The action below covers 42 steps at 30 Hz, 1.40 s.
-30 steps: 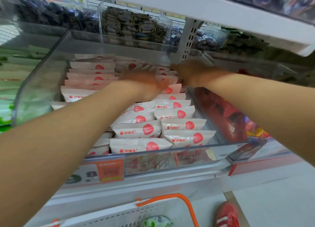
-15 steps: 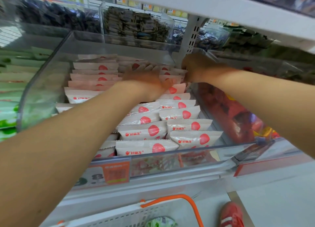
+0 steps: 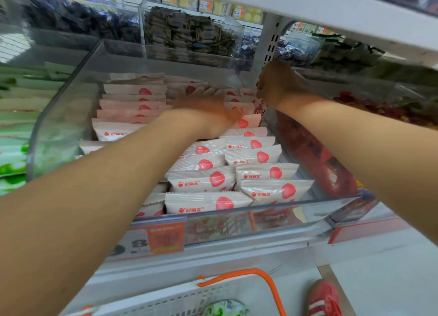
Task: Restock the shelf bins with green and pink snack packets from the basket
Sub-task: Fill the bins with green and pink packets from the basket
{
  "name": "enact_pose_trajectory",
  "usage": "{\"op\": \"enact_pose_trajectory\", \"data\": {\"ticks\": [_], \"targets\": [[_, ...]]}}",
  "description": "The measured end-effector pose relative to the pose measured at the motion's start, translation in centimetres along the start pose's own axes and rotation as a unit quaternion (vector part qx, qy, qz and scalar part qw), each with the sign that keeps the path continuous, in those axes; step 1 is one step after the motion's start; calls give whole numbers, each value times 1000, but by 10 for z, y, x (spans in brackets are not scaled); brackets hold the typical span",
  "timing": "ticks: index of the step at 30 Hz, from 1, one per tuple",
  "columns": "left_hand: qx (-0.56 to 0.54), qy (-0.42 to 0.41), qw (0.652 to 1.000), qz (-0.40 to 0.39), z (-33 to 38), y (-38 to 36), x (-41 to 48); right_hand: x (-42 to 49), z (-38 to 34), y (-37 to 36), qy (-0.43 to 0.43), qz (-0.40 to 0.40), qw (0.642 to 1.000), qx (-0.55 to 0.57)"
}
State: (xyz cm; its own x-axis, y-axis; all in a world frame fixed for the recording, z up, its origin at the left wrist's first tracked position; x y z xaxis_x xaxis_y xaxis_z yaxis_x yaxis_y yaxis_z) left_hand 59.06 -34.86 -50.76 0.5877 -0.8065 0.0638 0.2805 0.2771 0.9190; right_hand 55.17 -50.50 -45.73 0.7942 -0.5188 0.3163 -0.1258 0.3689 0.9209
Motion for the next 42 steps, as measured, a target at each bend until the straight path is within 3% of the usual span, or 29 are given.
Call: {"op": "enact_pose_trajectory", "data": {"ticks": [7, 12, 18, 23, 25, 27, 31, 34, 38, 42], "targets": [[-24, -10, 1000, 14, 7, 7, -5, -39, -6, 21, 3, 65, 998, -3], [-76, -35, 995, 61, 27, 37, -36, -86, -9, 33, 12, 64, 990, 125], [-137, -32, 980, 137, 47, 66, -138, -179, -6, 89, -18, 98, 964, 245], [-113, 10, 988, 104, 44, 34, -243, -276, -52, 96, 4, 92, 952, 291], [-128, 74, 989, 24, 21, -8, -277, -314, -86, 67, 50, 9, 959, 278], [-113, 153, 979, -76, -14, -59, -310, -357, -120, 12, 89, -133, 954, 254], [-78, 216, 951, -208, -85, -139, -362, -446, -166, -100, 170, -363, 905, 145], [-54, 248, 932, -261, -124, -174, -382, -496, -194, -149, 219, -435, 867, 102], [-60, 258, 922, -282, -142, -204, -392, -539, -253, -186, 270, -462, 835, 131], [-69, 267, 911, -306, -153, -231, -409, -592, -295, -217, 305, -539, 771, 147]]}}
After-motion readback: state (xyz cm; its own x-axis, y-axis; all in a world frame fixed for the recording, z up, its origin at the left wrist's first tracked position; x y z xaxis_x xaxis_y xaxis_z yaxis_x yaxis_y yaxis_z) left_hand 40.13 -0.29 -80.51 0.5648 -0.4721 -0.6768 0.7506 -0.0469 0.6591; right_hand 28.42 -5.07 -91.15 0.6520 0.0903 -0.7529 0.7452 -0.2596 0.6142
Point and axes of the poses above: each hand's wrist, its own x-axis towards the middle knuckle, its own y-axis out of the back of the hand, z = x × y, the point moved 9 cm from there along x, towards the middle knuckle, and after that the axes turned 13 degrees about -x, right-handed, at the moved point
